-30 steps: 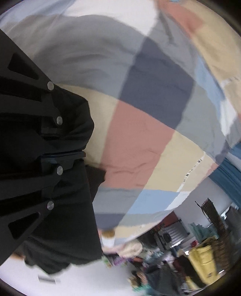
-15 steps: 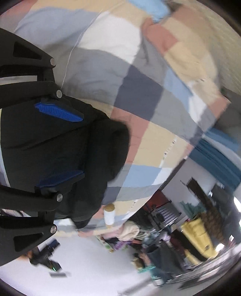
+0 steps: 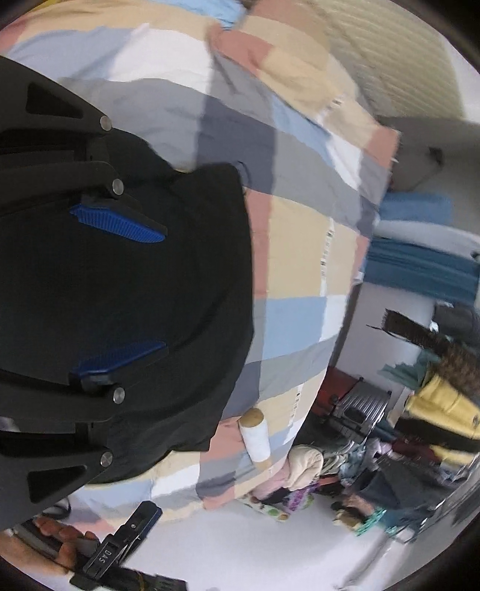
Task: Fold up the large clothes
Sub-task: 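Press the folded jacket flat with both open tools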
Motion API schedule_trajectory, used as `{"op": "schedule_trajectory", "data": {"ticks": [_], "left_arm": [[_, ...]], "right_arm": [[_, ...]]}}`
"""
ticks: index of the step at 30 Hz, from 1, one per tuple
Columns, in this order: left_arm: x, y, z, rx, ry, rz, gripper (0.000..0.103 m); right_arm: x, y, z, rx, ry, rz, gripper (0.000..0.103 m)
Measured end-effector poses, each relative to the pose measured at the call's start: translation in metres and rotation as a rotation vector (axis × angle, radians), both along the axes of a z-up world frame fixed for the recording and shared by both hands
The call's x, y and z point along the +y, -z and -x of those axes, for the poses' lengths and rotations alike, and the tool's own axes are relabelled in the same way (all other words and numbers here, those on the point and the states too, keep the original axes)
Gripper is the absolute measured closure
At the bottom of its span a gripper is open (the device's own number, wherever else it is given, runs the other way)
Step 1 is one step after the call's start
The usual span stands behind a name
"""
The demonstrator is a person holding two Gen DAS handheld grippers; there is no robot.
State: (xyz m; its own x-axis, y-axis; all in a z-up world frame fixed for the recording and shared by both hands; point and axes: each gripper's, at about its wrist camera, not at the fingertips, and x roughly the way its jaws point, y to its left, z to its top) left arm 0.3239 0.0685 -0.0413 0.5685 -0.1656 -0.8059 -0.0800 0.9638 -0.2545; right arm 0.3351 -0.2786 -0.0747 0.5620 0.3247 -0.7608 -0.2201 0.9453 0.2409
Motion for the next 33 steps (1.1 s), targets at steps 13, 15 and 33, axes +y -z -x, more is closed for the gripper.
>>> {"op": "schedule_trajectory", "data": {"ticks": [13,15,33], "left_arm": [[-0.017,0.097,-0.056,0.005,-0.015,-0.083,0.048],[-0.013,0.101,-0.052,-0.017,-0.025,-0.058,0.047],[-0.013,0.138,-0.084,-0.029,-0.037,-0.149,0.036]], "right_arm": [[0.046,0.093,-0.053,-0.029,0.012,0.074,0.022],[0.046,0.101,-0.052,-0.041,0.015,0.06,0.021],[0.06,0.129,-0.083,-0.044,-0.011,0.012,0.01]]}}
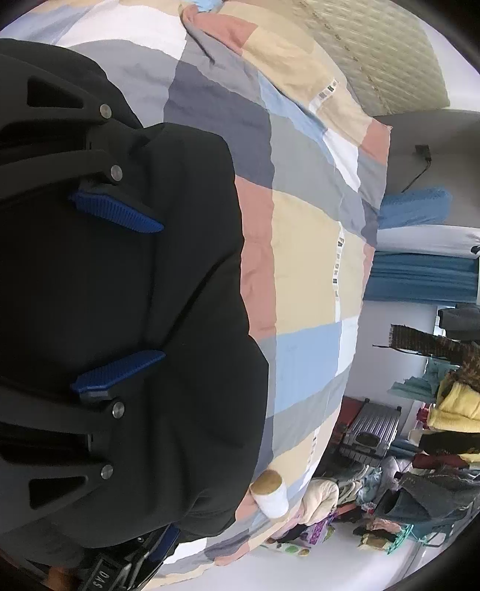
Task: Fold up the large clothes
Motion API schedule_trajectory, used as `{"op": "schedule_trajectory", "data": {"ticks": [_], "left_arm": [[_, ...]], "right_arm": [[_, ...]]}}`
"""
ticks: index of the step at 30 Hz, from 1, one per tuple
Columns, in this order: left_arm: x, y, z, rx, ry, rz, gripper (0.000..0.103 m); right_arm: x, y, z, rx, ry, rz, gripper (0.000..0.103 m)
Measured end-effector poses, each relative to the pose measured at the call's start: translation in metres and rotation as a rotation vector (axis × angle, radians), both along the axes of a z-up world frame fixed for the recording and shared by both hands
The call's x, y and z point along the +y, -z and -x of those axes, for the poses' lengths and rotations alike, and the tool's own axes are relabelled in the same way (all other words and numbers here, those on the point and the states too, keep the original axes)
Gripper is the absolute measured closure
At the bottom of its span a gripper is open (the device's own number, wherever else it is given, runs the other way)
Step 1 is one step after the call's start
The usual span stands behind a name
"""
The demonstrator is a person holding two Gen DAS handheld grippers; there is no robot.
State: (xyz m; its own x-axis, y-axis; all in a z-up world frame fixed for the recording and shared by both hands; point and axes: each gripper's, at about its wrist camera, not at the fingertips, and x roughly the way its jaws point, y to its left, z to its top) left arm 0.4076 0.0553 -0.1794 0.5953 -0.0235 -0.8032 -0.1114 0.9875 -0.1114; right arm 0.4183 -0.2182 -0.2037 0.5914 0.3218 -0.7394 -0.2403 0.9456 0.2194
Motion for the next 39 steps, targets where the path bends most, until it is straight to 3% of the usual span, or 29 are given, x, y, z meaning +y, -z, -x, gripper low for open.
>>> {"op": "schedule_trajectory", "data": {"ticks": [3,8,13,17,21,25,29,32,39], "left_arm": [[0.001,0.004,-0.004,0.005,-0.007,-0.002,0.036],[0.006,-0.001,0.004,0.0,-0.005,0.012,0.037],[0.009,-0.011,0.027,-0.031,0.006,-0.059,0.037],[0.019,-0.022,0.06,-0.088,0.005,-0.1,0.037],[0.044,-0.019,0.09,-0.143,-0.082,-0.187,0.02],[0.062,0.0,0.104,-0.133,-0.055,-0.128,0.02],[0.062,0.004,0.105,-0.147,-0.045,-0.104,0.02],[0.065,0.006,0.104,-0.151,-0.049,-0.07,0.02],[0.061,-0.011,0.109,-0.151,-0.072,-0.078,0.02]], "right_arm": [[0.009,0.004,-0.004,-0.023,-0.001,0.037,0.009],[0.003,0.007,-0.002,-0.012,-0.014,0.015,0.009],[-0.012,-0.01,0.013,-0.026,-0.032,-0.056,0.009],[-0.033,-0.027,0.03,-0.09,0.0,-0.01,0.009],[-0.056,-0.019,0.051,-0.106,0.027,0.062,0.009],[-0.069,-0.009,0.058,-0.067,0.006,0.007,0.008],[-0.061,0.003,0.058,-0.08,-0.019,0.041,0.004],[-0.066,0.008,0.054,-0.068,-0.018,0.011,0.003],[-0.063,-0.007,0.066,-0.091,0.018,0.022,0.003]]}}
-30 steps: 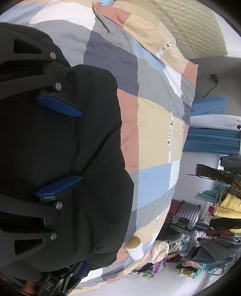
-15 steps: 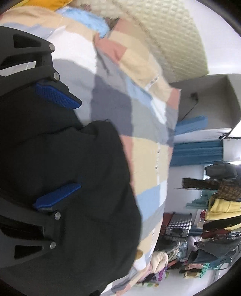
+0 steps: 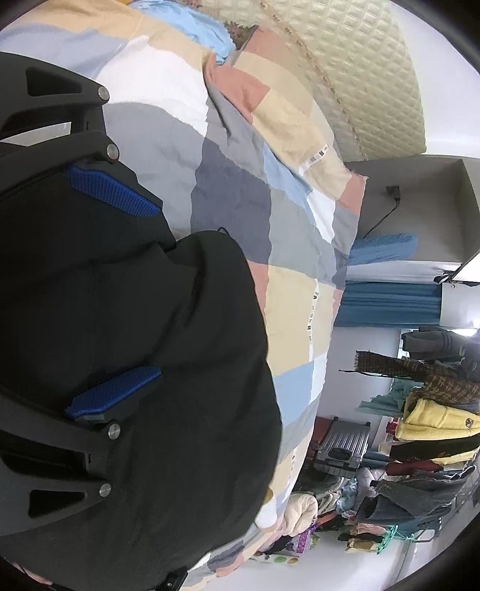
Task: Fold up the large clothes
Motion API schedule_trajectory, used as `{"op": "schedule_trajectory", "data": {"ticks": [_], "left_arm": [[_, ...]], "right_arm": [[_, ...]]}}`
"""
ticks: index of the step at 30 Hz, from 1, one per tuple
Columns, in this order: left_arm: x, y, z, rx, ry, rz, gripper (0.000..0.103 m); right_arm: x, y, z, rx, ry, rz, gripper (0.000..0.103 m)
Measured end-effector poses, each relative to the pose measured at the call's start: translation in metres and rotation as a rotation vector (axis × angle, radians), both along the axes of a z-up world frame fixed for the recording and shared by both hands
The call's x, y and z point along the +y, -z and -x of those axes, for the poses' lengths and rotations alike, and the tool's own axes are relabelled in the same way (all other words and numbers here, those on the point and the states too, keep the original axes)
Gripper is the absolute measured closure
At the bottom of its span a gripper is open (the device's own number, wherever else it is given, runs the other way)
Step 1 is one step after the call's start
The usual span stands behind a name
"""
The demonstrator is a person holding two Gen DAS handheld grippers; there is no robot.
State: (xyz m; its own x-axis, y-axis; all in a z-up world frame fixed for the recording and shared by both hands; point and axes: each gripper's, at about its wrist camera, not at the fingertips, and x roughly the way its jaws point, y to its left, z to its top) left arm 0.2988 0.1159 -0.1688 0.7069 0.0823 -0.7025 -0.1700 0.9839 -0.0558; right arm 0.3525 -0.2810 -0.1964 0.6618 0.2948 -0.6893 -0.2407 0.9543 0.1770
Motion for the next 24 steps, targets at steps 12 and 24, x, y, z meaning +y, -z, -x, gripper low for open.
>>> {"op": "schedule_trajectory", "data": {"ticks": [12,24], "left_arm": [[-0.031,-0.132,0.082,-0.169,0.074,0.005,0.02],[-0.065,-0.247,0.208,-0.308,0.107,-0.023,0.006]], "right_arm": [[0.026,-0.126,0.098,-0.172,-0.096,-0.041,0.0],[0.027,-0.238,0.211,-0.357,-0.075,-0.091,0.0]]}}
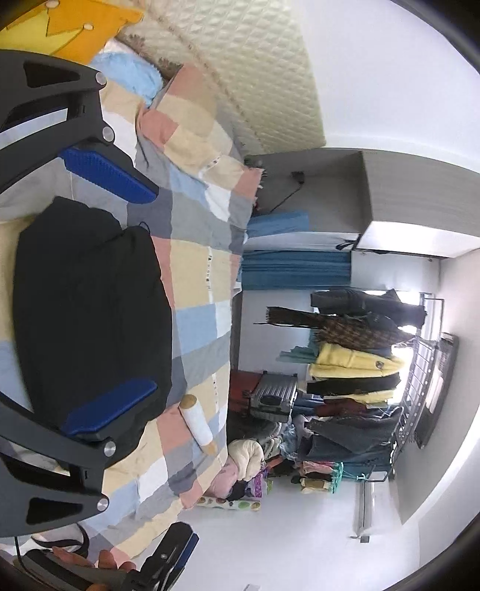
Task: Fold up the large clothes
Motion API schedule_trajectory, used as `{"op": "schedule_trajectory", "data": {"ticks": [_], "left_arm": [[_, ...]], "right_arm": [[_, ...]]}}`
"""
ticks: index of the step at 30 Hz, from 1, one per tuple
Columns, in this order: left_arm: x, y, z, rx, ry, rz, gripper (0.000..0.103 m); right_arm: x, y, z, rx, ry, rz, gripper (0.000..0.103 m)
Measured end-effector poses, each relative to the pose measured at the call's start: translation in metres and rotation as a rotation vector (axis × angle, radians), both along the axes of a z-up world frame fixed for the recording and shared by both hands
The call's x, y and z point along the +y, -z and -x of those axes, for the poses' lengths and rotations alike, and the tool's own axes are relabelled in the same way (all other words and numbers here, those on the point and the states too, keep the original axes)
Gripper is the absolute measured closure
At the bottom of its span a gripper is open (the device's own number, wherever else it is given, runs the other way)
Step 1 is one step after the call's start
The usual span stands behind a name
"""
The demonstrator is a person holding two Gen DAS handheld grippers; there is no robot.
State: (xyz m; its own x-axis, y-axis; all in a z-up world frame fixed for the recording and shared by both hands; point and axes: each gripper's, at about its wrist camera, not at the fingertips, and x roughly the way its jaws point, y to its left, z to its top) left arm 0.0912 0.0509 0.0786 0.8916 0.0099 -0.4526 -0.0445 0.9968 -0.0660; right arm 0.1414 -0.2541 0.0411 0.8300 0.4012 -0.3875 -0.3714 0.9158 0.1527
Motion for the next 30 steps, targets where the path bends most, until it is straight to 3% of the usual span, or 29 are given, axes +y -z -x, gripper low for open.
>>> {"op": "schedule_trajectory", "data": {"ticks": [9,14,17,22,30], "left_arm": [[-0.021,-0.026,0.074,-0.049,-0.004,0.009,0.006],[-0.032,-0.026,0.097,-0.053,-0.001,0.014,0.006],[-0.033,-0.023,0.104,-0.052,0.008,0.015,0.006],[-0.022,-0.012,0.114,-0.072,-0.055,0.012,0.006],[-0.016,0.022,0.11,-0.022,-0.054,0.058,0.006]], "right_arm": [[0.01,-0.021,0.061,-0.061,-0.071,0.013,0.0],[0.008,-0.022,0.093,-0.099,-0.043,0.011,0.0],[0.004,-0.016,0.105,-0.092,-0.031,-0.011,0.0],[0.01,0.003,0.122,-0.068,-0.038,0.077,0.0],[0.009,0.04,0.12,-0.03,-0.034,0.099,0.0]]}}
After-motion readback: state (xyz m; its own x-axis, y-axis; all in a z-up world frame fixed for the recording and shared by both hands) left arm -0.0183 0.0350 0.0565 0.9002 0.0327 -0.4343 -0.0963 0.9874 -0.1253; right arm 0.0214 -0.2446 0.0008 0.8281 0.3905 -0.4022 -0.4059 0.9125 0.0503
